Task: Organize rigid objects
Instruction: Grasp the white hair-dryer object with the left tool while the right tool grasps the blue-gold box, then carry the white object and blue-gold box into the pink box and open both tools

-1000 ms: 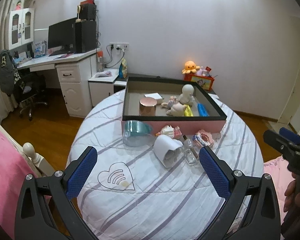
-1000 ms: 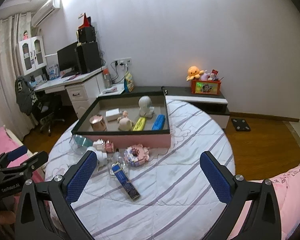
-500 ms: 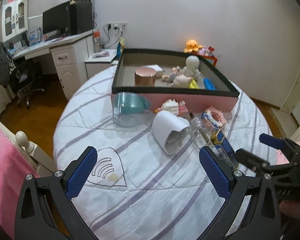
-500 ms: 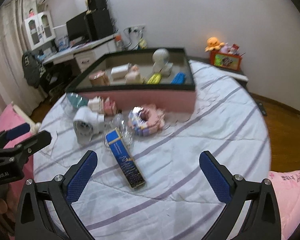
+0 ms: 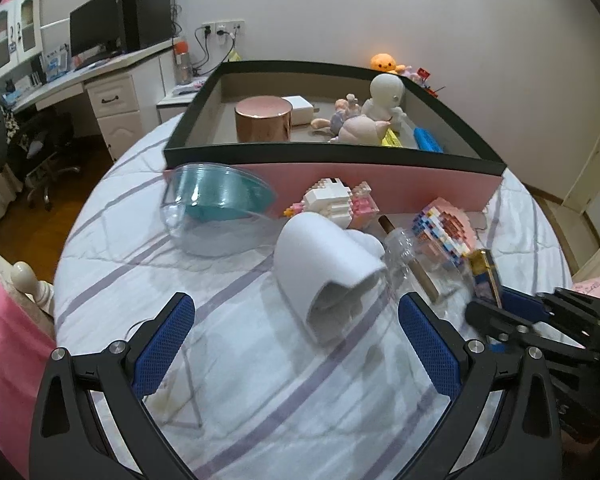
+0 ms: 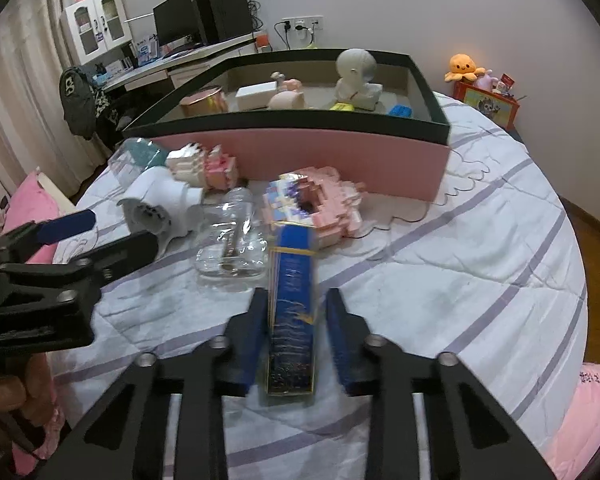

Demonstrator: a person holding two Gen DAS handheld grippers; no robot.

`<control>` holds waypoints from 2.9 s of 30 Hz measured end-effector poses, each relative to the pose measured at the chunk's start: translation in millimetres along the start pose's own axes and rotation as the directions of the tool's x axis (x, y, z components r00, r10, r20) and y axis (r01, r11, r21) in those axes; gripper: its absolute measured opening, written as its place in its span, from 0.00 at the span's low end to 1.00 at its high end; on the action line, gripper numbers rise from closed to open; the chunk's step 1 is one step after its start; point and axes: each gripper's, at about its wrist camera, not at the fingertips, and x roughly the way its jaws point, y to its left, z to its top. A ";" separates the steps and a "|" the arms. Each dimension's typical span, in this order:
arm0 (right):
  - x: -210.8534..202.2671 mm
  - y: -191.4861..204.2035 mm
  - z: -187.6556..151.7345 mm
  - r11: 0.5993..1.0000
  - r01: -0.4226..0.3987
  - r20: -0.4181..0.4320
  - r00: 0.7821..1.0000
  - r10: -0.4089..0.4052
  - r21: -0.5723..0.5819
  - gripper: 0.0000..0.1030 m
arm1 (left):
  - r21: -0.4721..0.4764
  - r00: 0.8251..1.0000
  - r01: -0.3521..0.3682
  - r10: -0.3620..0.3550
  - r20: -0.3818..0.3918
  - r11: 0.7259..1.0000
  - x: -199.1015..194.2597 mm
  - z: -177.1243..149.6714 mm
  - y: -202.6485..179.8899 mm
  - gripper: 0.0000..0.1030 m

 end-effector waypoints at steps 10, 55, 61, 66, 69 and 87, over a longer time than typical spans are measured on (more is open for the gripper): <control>5.9 -10.9 5.4 0.999 -0.025 0.000 1.000 0.025 0.027 0.24 | -0.029 1.000 0.012 -0.012 -0.013 1.000 24.9 14.0 0.9 0.86; -14.0 2.1 15.0 1.000 0.020 0.025 0.999 -0.021 0.015 0.15 | -0.038 0.989 0.124 -0.120 0.088 0.992 -40.1 -5.7 28.7 0.59; -29.1 6.4 42.9 1.000 0.005 0.086 0.996 -0.004 -0.012 0.15 | -0.025 0.985 0.126 -0.122 0.122 0.992 -52.9 8.9 31.0 0.59; -39.9 6.5 71.2 0.999 -0.003 0.146 0.989 0.008 -0.036 0.15 | -0.017 0.978 0.117 -0.112 0.176 0.993 -62.6 35.5 35.0 0.59; -47.6 8.1 91.4 0.999 0.001 0.186 0.983 0.008 -0.049 0.15 | -0.010 0.972 0.113 -0.108 0.209 0.994 -67.2 53.7 37.1 0.59; -17.8 -18.8 171.5 1.000 0.007 0.243 0.970 -0.003 -0.015 0.15 | 0.029 0.955 0.130 -0.133 0.266 0.991 -21.5 154.2 19.7 0.59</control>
